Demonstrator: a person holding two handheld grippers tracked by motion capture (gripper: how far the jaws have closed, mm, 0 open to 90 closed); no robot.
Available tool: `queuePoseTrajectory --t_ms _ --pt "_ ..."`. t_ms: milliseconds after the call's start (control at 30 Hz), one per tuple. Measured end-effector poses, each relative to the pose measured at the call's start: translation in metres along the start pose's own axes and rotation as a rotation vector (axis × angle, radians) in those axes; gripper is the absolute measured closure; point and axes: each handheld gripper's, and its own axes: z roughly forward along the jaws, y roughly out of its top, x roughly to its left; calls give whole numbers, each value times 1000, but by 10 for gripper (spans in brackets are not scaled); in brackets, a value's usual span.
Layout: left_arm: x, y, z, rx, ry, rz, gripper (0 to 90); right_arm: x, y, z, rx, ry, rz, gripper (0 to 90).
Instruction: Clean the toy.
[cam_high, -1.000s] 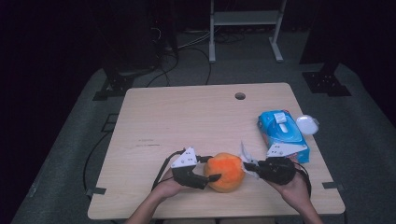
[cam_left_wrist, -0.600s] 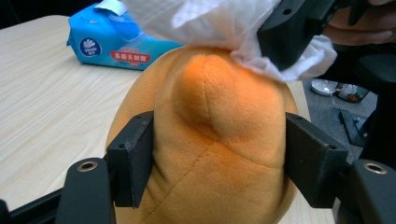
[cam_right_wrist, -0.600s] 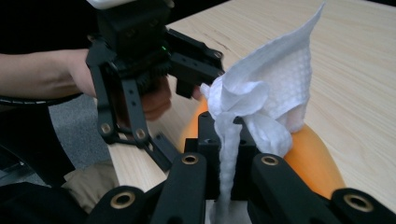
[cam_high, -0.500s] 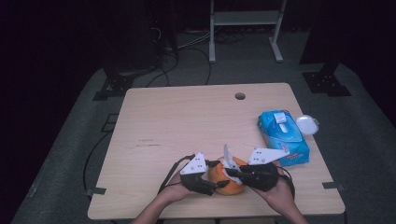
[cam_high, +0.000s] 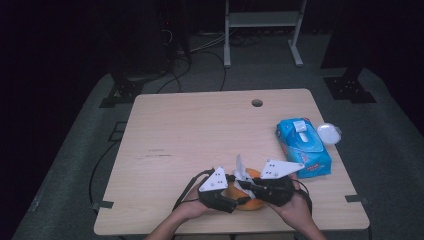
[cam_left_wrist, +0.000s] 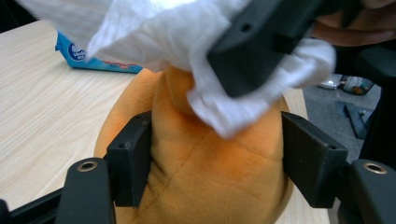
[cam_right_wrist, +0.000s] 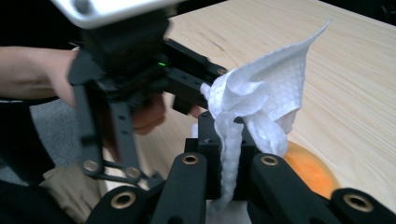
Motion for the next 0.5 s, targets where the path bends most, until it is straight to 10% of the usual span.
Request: queuePoseTrajectory --t_ms 500 --pt "1 -1 0 -10 7 1 297 -11 -4 -10 -1 -46 24 863"
